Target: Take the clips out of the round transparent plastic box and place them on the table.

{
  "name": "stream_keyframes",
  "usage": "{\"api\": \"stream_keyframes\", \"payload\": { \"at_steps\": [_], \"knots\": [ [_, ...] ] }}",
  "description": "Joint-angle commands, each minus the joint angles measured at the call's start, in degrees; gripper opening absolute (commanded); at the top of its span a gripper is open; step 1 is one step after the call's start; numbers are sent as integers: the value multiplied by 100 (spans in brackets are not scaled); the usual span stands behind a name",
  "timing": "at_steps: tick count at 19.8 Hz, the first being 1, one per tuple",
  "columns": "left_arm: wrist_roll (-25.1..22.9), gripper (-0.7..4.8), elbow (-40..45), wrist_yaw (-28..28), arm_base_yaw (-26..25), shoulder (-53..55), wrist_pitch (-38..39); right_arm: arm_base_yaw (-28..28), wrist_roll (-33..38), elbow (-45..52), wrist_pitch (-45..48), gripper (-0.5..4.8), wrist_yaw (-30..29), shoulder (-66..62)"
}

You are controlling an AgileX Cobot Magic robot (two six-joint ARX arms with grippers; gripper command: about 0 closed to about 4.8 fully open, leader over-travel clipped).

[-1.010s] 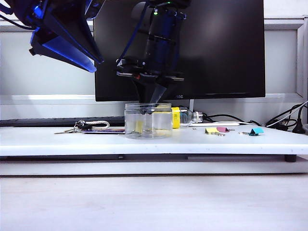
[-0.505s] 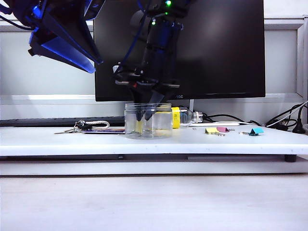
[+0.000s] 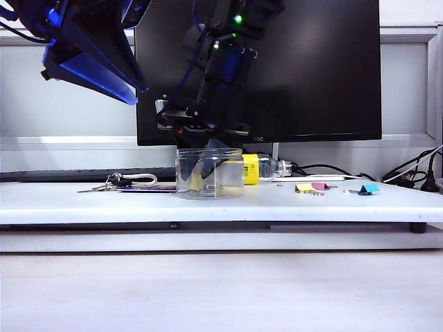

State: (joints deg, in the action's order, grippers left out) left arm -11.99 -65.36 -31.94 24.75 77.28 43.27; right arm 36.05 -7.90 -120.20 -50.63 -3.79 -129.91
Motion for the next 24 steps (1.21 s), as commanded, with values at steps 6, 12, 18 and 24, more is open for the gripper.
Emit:
{"api": "stream_keyframes", "payload": {
  "at_steps": [6, 12, 18, 24],
  "knots": [
    [-111, 142, 4, -22, 2, -24, -52, -2, 177, 22, 74, 103, 9, -197],
    [-136, 142, 4, -15, 0, -24, -138, -9, 164, 22, -203, 103, 87, -22],
    [-133, 142, 4, -2, 0, -24, -157, -37, -9, 22, -409, 103, 431, 616],
    [-133, 142, 4, -2, 0, -24, -107, -81, -114, 20, -1025, 103, 605, 874]
  ]
}}
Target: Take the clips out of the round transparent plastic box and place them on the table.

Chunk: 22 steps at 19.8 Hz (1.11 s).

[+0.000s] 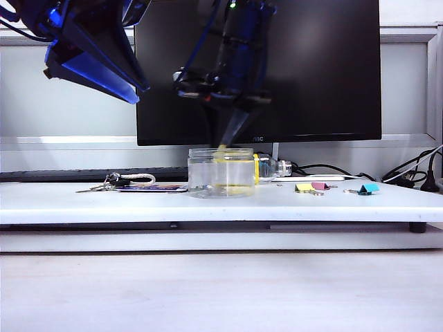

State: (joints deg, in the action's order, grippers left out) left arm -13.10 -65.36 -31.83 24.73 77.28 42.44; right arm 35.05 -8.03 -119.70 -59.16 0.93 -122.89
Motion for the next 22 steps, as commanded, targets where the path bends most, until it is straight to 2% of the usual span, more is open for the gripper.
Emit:
{"api": "stream_keyframes", "payload": {
  "at_steps": [1, 8, 11, 22],
  "knots": [
    [-22, 142, 4, -13, 2, -24, -24, 11, -103, -31, -203, 103, 275, 234],
    [2, 142, 15, -33, 2, -24, -13, -498, -98, -31, -369, 103, 514, 678],
    [4, 142, 15, -33, 2, -24, -11, -846, -92, -26, -476, 103, 151, 595],
    [114, 142, 15, 85, 2, -22, -17, -866, -98, -31, -367, 104, 37, -173]
  ]
}}
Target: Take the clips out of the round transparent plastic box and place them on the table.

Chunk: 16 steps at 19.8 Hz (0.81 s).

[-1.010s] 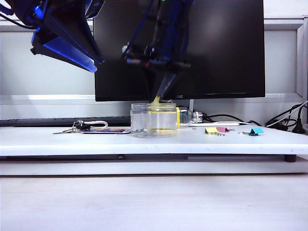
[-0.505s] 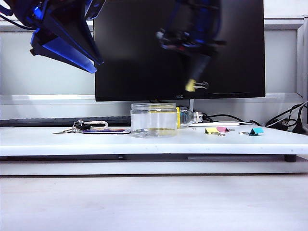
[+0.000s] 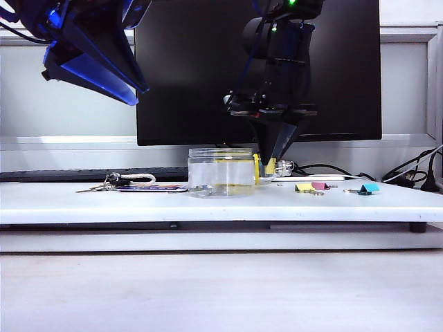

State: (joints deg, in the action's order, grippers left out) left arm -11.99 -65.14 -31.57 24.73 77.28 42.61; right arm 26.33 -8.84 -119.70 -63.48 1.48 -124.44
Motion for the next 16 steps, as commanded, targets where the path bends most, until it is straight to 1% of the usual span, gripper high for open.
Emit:
{"api": "stream_keyframes", "payload": {
  "at_steps": [1, 7, 11, 12, 13, 16],
  "knots": [
    [0, 142, -7, 90, 2, -22, -35, 4, -20, -31, 70, 104, -15, -20],
    [2, 142, -7, 87, 2, -22, -33, -57, -20, -28, 72, 107, -35, -26],
    [2, 142, -7, 87, 2, -22, -26, -57, -17, -28, 39, 110, -264, -63],
    [2, 142, -7, 87, 2, -22, -20, -57, -17, -28, 28, 133, -271, -63],
    [2, 142, -7, 87, 2, -22, -4, -57, -15, -28, 33, 182, -271, -63],
    [2, 143, -7, 87, 2, -22, 24, -61, -15, -28, 33, 181, -249, -63]
  ]
}}
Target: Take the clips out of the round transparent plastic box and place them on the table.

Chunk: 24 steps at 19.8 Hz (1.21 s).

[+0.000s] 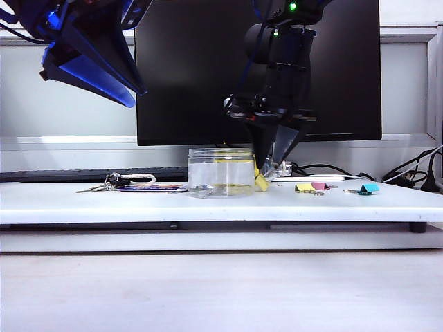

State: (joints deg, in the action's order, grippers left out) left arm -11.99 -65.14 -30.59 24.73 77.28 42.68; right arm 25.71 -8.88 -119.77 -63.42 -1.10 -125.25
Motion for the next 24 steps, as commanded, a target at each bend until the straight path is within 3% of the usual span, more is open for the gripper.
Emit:
{"api": "stream_keyframes", "payload": {
  "at_steps": [1, 6, 10, 14, 17, 24],
  "knots": [
    [2, 143, -7, -11, 2, -22, 17, 0, -11, -22, 26, 181, 9, 20],
    [13, 144, -9, -7, 0, -57, -39, -4, -11, -22, 55, 181, 7, 146],
    [260, 143, -22, 96, -2, -769, -861, -4, -4, -22, 378, 180, -17, 837],
    [258, 141, -24, 1189, -2, -2131, -1799, -4, -11, -22, 675, 179, -52, 1906],
    [127, 47, -24, 2133, -2, -3394, -2079, -4, -15, -22, 796, 154, -52, 2916],
    [-136, 12, -22, 3209, 0, -5353, -1040, -4, -111, 321, 542, 111, -31, 4800]
  ]
}}
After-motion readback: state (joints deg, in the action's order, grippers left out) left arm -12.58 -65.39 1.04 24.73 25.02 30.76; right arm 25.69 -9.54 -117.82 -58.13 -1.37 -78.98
